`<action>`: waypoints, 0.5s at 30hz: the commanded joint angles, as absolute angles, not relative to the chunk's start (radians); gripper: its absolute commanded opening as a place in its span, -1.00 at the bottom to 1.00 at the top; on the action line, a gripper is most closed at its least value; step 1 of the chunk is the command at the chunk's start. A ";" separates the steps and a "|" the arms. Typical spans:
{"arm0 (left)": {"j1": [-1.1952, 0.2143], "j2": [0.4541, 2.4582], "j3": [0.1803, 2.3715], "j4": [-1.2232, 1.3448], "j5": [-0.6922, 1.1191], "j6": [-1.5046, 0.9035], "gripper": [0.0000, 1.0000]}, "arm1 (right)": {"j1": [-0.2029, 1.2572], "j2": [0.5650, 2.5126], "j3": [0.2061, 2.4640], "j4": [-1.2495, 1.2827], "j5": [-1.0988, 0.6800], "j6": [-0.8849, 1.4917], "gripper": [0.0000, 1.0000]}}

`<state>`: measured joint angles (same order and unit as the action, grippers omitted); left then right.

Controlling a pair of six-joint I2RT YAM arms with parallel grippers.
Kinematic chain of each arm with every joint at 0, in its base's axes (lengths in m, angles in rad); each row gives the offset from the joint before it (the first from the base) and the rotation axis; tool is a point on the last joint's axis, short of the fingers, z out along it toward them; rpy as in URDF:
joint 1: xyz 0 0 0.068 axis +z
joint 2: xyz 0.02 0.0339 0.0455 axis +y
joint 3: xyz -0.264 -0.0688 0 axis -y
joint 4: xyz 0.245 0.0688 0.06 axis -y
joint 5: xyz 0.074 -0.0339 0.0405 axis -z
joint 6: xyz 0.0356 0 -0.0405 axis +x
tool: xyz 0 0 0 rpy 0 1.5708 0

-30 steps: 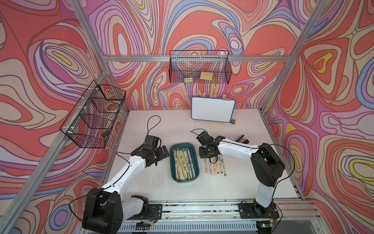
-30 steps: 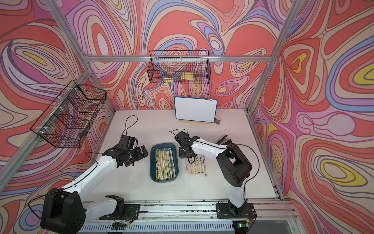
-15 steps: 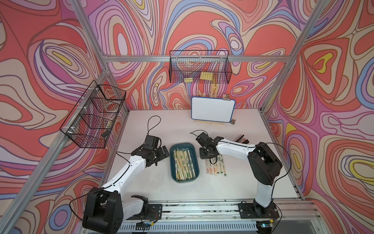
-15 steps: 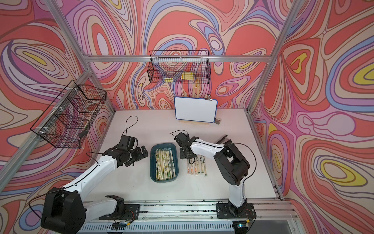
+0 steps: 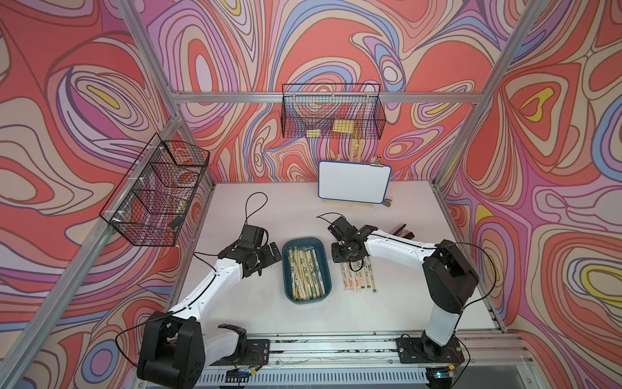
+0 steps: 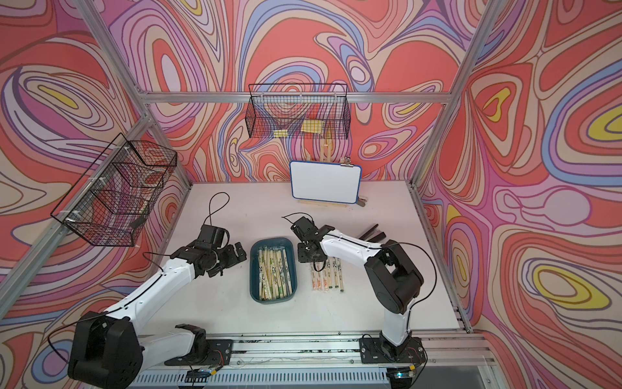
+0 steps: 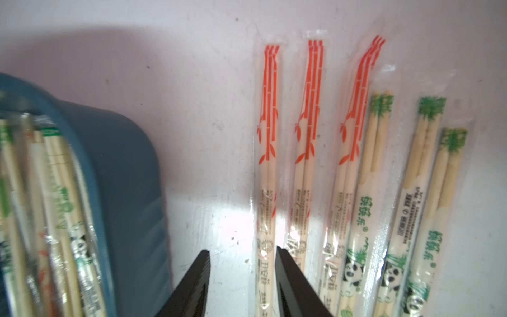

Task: Take the paired disposable chopsticks out of the storage box
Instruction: Place the paired disposable chopsticks at the center of the board, then pick up the paired disposable chopsticks from the storage box.

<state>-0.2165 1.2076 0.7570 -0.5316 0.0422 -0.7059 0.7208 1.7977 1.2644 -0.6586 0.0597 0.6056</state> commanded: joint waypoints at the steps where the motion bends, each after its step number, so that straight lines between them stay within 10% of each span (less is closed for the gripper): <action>1: -0.220 1.204 0.763 -0.541 0.033 -0.693 1.00 | 0.725 1.725 1.299 -0.645 0.010 0.621 -0.09; 15: -0.220 1.203 0.753 -0.538 0.026 -0.698 1.00 | 0.917 1.827 1.410 -0.603 -0.072 0.640 -0.17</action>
